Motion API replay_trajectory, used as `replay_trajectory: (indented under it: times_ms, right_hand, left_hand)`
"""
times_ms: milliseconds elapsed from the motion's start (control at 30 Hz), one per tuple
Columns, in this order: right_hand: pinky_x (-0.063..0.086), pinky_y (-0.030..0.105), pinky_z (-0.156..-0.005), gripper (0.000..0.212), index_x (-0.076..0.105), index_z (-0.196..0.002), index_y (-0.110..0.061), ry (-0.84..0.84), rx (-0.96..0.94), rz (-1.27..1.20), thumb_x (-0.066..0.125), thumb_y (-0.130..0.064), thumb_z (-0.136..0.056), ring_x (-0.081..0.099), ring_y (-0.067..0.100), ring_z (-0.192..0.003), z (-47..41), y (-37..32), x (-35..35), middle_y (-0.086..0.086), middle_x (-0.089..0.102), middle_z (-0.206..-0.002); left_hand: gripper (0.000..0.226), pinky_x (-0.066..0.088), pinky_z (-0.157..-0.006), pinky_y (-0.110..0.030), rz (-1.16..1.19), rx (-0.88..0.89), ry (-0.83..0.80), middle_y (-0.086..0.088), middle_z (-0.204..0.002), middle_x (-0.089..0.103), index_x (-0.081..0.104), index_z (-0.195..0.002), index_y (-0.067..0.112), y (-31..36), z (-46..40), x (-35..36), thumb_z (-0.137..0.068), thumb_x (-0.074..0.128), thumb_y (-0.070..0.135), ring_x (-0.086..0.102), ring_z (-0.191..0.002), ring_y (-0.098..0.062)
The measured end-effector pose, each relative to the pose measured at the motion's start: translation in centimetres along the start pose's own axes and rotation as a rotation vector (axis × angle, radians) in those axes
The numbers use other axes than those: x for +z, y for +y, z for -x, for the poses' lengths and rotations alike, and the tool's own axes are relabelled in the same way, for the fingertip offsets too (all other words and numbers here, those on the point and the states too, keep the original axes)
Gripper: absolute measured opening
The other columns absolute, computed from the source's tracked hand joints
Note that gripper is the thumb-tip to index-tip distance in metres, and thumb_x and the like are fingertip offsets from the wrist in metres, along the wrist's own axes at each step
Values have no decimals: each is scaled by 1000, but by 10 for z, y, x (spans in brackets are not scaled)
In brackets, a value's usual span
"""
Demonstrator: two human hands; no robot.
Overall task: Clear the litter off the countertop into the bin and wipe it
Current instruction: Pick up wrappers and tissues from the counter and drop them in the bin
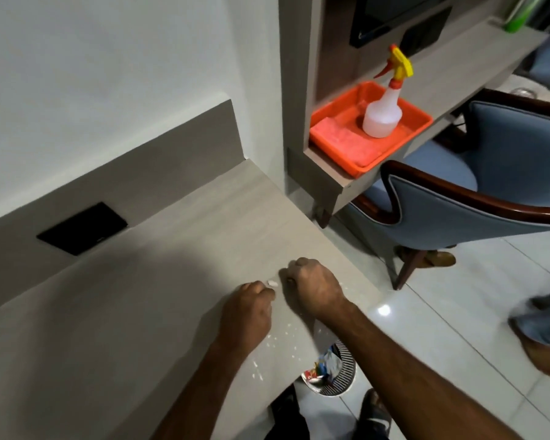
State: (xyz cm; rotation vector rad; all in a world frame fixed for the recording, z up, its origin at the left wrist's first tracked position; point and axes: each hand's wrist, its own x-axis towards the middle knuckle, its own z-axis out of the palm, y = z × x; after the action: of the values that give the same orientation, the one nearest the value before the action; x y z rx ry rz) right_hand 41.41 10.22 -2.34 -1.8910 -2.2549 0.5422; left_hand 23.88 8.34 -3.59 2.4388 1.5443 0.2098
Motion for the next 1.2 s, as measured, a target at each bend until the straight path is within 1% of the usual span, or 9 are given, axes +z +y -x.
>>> replay_trajectory:
  times_ms: [133, 267, 400, 567, 667, 833, 967, 1100, 1200]
  right_hand:
    - [44, 31, -59, 13, 70, -88, -12, 129, 85, -92, 59, -19, -89, 62, 31, -78, 39, 23, -15, 10, 65, -84]
    - [44, 29, -66, 14, 71, -99, -16, 230, 236, -212, 62, -24, -91, 58, 22, -87, 73, 55, -22, 3, 65, -93]
    - [49, 30, -71, 16, 72, -102, -19, 256, 284, -292, 65, -17, -89, 59, 18, -90, 96, 75, -19, -1, 64, -95]
    - [56, 35, -75, 16, 73, -99, -23, 294, 321, -383, 66, -14, -87, 63, 14, -85, 114, 95, -12, -5, 64, -94]
    - [52, 25, -71, 15, 73, -95, -22, 358, 381, -453, 67, -12, -86, 61, 9, -76, 130, 107, -8, -8, 64, -90]
    - [38, 1, -66, 10, 73, -91, -16, 432, 553, -569, 68, -8, -86, 58, -2, -71, 165, 136, 23, -4, 65, -86]
    - [54, 22, -74, 14, 74, -90, -17, 358, 654, -666, 67, -7, -85, 64, 10, -76, 191, 161, 78, -3, 68, -90]
    - [54, 28, -75, 13, 72, -89, -20, 209, 725, -710, 66, -10, -85, 66, 14, -81, 204, 181, 144, -4, 71, -90]
    - [48, 17, -72, 14, 72, -89, -18, 100, 783, -746, 62, -9, -87, 67, 17, -84, 205, 194, 202, 0, 72, -90]
  left_hand:
    - [12, 51, -57, -39, -6, -139, 2, -6, -82, 57, 55, -79, 16, 16, -7, -3, -68, 55, 21, 61, -72, -31]
    - [65, 53, -93, -41, -22, -100, 97, -16, -129, 53, 47, -134, 6, 20, -26, 4, -69, 57, 8, 57, -111, -34]
    - [71, 54, -73, -37, -303, 7, 24, -14, -147, 46, 36, -147, 11, 18, -66, 0, -78, 47, 8, 57, -94, -33]
    - [45, 56, -57, -43, -290, 51, -19, -20, -99, 64, 66, -97, 2, 13, -91, 5, -65, 34, 1, 57, -79, -40]
    - [14, 48, -48, -40, -279, -27, 41, -19, -71, 56, 54, -65, 3, 30, -80, 5, -57, 45, -5, 56, -65, -39]
    - [25, 43, -72, -38, -131, -109, 297, -16, -83, 63, 67, -89, 2, 102, -17, 24, -73, 49, -3, 58, -76, -36]
    - [24, 45, -81, -35, -20, -50, 429, -18, -91, 68, 71, -100, -2, 169, 38, 36, -83, 54, -5, 61, -84, -33]
    - [29, 54, -81, -36, 146, 15, 202, -12, -97, 69, 72, -104, 3, 210, 74, 108, -85, 50, 5, 63, -89, -28]
    - [29, 58, -75, -34, 270, -201, 0, -8, -94, 71, 73, -99, 9, 199, 79, 201, -85, 47, 12, 68, -85, -26]
